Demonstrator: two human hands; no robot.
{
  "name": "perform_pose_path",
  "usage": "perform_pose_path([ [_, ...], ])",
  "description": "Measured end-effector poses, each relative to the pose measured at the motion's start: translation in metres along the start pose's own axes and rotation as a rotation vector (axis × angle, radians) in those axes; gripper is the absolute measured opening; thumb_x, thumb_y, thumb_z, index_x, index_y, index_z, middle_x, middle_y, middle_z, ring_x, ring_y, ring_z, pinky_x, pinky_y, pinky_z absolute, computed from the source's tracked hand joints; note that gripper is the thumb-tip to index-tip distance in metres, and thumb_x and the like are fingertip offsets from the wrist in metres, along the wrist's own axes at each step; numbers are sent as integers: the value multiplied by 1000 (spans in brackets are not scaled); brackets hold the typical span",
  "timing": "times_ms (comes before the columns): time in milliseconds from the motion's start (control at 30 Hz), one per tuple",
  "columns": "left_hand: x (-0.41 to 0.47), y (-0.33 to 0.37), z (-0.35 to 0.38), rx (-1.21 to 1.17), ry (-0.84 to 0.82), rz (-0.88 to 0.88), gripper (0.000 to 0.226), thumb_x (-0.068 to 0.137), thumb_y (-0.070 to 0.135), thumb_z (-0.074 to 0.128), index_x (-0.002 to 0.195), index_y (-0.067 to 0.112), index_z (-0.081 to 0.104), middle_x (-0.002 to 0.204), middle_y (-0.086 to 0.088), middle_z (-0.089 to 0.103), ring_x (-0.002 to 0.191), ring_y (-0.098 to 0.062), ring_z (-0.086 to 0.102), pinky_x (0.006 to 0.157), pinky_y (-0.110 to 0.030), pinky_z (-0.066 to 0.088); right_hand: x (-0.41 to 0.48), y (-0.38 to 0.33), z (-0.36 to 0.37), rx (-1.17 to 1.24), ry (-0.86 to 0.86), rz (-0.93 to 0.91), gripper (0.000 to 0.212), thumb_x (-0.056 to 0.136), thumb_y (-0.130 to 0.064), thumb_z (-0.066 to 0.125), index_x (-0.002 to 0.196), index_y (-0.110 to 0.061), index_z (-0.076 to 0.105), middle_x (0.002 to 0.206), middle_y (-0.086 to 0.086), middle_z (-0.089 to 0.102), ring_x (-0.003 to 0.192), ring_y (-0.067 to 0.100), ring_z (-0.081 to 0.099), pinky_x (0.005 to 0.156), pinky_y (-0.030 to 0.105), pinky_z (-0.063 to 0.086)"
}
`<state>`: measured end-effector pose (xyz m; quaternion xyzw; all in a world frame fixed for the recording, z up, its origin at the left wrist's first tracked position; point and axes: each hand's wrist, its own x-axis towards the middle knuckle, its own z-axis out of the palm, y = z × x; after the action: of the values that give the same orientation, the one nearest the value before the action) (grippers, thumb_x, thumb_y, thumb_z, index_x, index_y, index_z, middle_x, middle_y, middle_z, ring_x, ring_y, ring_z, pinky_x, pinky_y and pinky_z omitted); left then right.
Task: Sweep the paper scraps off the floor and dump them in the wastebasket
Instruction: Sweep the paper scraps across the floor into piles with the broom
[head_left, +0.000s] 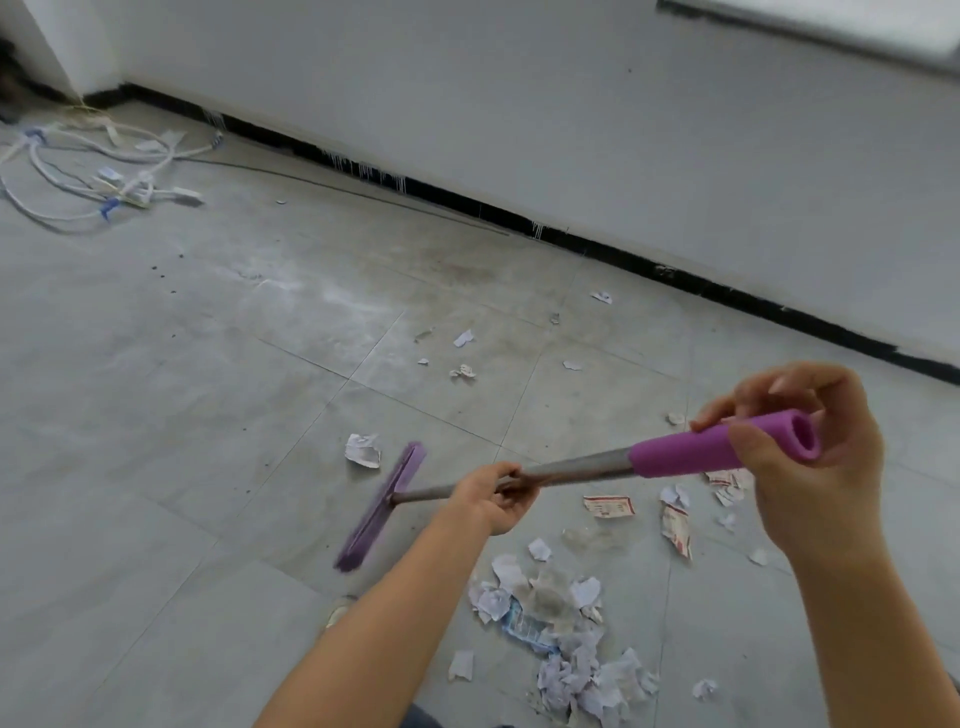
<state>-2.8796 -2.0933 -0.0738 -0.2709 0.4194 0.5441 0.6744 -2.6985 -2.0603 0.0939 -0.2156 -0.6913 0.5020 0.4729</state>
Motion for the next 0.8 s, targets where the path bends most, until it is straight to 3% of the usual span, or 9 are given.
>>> perform_pose_path([
  [100, 2, 56, 2, 48, 1, 83, 26, 94, 0, 50, 70, 1, 42, 68, -12, 43, 43, -21, 54, 27, -26, 46, 14, 10, 28, -53, 73, 7, 25, 60, -12, 57, 72, -35, 56, 72, -14, 58, 66, 11, 64, 68, 25, 56],
  [167, 5, 99, -11, 75, 35, 118, 26, 95, -1, 48, 70, 2, 41, 69, -12, 43, 39, -20, 55, 28, -27, 47, 24, 20, 54, -218, 20, 96, 18, 62, -18, 56, 67, -34, 59, 76, -14, 63, 70, 8, 64, 69, 17, 53],
  [233, 12, 144, -32, 112, 65, 128, 24, 96, -3, 46, 72, 1, 42, 70, -13, 44, 43, -22, 56, 28, -28, 47, 32, 34, 84, -480, -80, 279, 22, 67, -14, 63, 67, -36, 61, 79, -12, 66, 69, 11, 63, 62, 12, 49],
  [300, 24, 187, -54, 146, 88, 126, 24, 96, -4, 44, 73, 0, 42, 72, -14, 44, 43, -24, 56, 28, -28, 46, 43, 56, 116, -727, -216, 478, 33, 73, -6, 67, 70, -37, 57, 77, -10, 66, 65, 18, 61, 58, 18, 47],
  [433, 58, 256, -95, 234, 212, 96, 25, 97, -4, 42, 72, 0, 41, 72, -12, 42, 59, -18, 42, 30, -28, 46, 63, 104, 188, -1097, -518, 738, 19, 83, -28, 57, 93, -32, 41, 83, -8, 60, 68, 11, 55, 63, 20, 45],
  [533, 79, 284, -121, 368, 328, 84, 26, 98, -2, 42, 72, 0, 42, 76, -13, 45, 61, -18, 44, 60, -25, 58, 64, 137, 232, -1133, -593, 874, 20, 84, -33, 53, 98, -24, 42, 88, -1, 58, 75, 16, 55, 63, 24, 43],
  [600, 93, 289, -137, 460, 377, 46, 27, 99, -1, 41, 71, -1, 41, 88, -15, 48, 61, -19, 45, 83, -29, 53, 57, 150, 254, -1089, -608, 946, 19, 84, -33, 53, 94, -23, 40, 87, 0, 54, 77, 18, 52, 59, 22, 39],
  [667, 101, 281, -147, 538, 390, -37, 27, 99, -1, 40, 71, -2, 41, 83, -16, 47, 62, -22, 44, 105, -37, 42, 48, 151, 263, -1045, -580, 990, 18, 83, -32, 54, 91, -22, 41, 85, 0, 52, 76, 17, 49, 55, 17, 33],
  [800, 107, 247, -127, 548, 289, -175, 27, 98, 0, 44, 72, -4, 43, 75, -14, 44, 66, -25, 45, 113, -37, 33, 49, 123, 223, -1005, -259, 1080, 13, 75, -23, 64, 80, -24, 52, 79, -2, 58, 72, 15, 52, 56, 16, 35],
])
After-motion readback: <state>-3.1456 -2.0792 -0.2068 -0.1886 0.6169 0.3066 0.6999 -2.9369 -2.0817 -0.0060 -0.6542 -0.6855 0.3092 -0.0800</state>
